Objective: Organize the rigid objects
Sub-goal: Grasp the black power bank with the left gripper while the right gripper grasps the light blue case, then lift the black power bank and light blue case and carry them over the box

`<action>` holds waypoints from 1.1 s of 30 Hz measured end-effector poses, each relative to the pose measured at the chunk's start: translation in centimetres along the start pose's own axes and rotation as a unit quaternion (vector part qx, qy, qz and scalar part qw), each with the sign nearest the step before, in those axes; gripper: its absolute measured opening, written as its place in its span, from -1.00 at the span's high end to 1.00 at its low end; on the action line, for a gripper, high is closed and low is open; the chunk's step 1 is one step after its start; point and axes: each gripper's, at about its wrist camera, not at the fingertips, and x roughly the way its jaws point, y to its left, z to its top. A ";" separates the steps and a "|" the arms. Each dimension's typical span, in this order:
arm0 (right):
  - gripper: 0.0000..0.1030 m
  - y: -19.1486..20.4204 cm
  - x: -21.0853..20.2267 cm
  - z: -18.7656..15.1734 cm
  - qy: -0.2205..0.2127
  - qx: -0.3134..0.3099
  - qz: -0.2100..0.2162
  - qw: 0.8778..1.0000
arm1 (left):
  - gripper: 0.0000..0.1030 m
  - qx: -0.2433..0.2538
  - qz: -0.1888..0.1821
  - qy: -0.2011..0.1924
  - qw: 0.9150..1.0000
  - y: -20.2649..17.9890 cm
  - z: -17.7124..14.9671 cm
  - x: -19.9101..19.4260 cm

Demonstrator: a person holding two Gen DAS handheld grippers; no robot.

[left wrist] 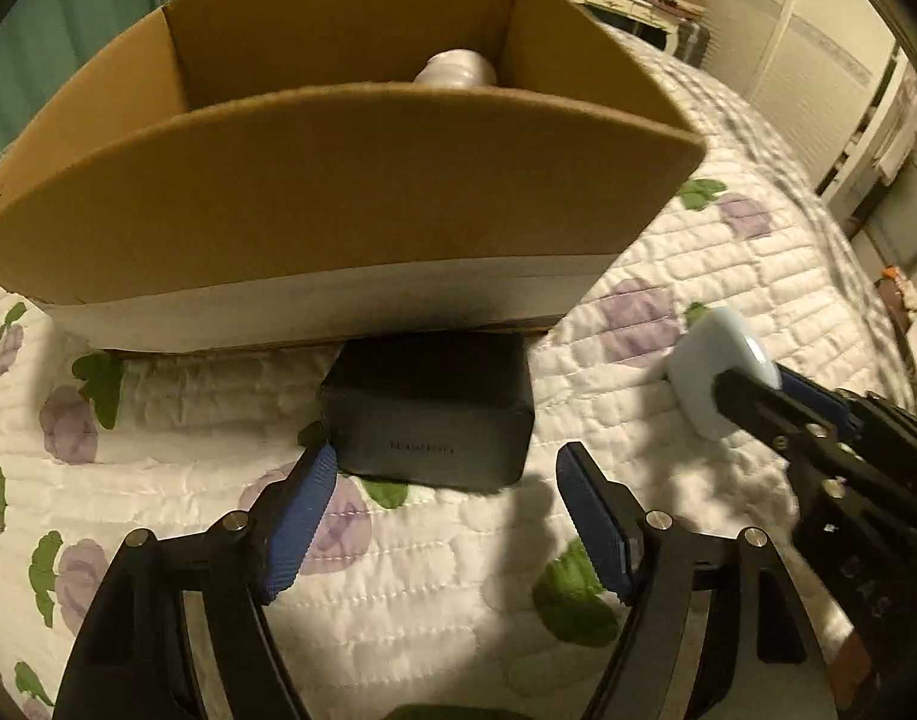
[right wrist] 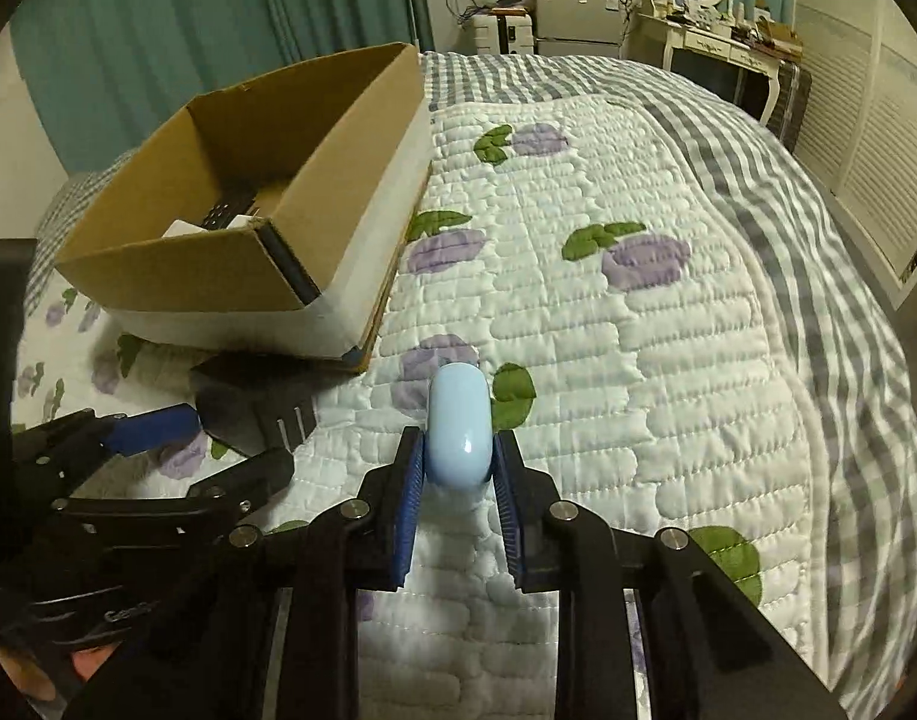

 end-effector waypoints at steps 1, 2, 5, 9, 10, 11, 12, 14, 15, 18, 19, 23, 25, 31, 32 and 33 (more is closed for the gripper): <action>0.56 -0.1 0.1 -0.2 -0.001 0.003 0.002 1.000 | -0.52 -0.006 0.004 0.001 1.000 0.3 0.0 0.1; 0.56 -0.3 0.2 -0.2 -0.001 0.007 0.004 1.000 | -0.53 -0.018 0.005 0.000 1.000 0.8 0.1 0.0; 0.56 -0.6 0.4 -0.3 -0.003 0.014 0.010 1.000 | -0.53 -0.019 -0.001 0.001 1.000 1.1 0.1 0.1; 0.56 -0.8 0.5 -0.3 -0.002 0.020 0.013 1.000 | -0.53 0.007 0.005 -0.005 1.000 1.2 1.1 0.7; 0.56 -0.9 0.5 -0.3 -0.002 0.020 0.013 1.000 | -0.53 0.006 0.004 -0.005 1.000 1.1 1.3 0.8; 0.56 -0.9 0.6 -0.3 -0.001 0.021 0.014 1.000 | -0.53 0.007 0.001 -0.007 1.000 1.2 1.5 1.0; 0.56 -0.9 0.6 -0.3 -0.001 0.023 0.014 1.000 | -0.53 0.009 0.001 -0.006 1.000 1.3 1.7 1.2; 0.56 -0.9 0.6 -0.3 0.000 0.024 0.013 1.000 | -0.53 0.010 -0.001 -0.006 1.000 1.3 2.0 1.4; 0.56 -0.9 0.6 -0.3 0.000 0.023 0.012 1.000 | -0.53 0.009 -0.002 -0.007 1.000 1.5 2.0 1.4; 0.56 -0.8 0.6 -0.3 0.002 0.021 0.010 1.000 | -0.47 0.012 -0.001 -0.017 1.000 1.5 2.3 1.2; 0.56 -0.7 0.6 -0.3 0.002 0.020 0.009 1.000 | -0.46 0.014 0.001 -0.021 1.000 1.4 2.0 0.8; 0.56 -0.4 0.3 -0.2 0.002 0.018 0.007 1.000 | -0.33 0.025 -0.003 -0.030 0.999 1.4 1.8 -0.3; 0.57 -0.1 -0.2 -0.2 -0.002 0.017 0.006 1.000 | -0.32 0.022 -0.008 -0.028 0.999 1.7 1.7 -0.4; 0.57 0.8 -2.1 0.1 -0.012 0.011 0.001 1.000 | -0.32 0.010 -0.021 -0.025 0.999 2.9 1.2 -2.1; 0.57 1.0 -2.5 0.2 -0.013 0.010 0.000 1.000 | -0.32 0.007 -0.023 -0.025 0.999 3.1 1.1 -2.8; 0.57 1.2 -3.0 0.3 -0.016 0.007 -0.001 1.000 | -0.31 0.004 -0.025 -0.028 0.999 3.2 1.1 -3.3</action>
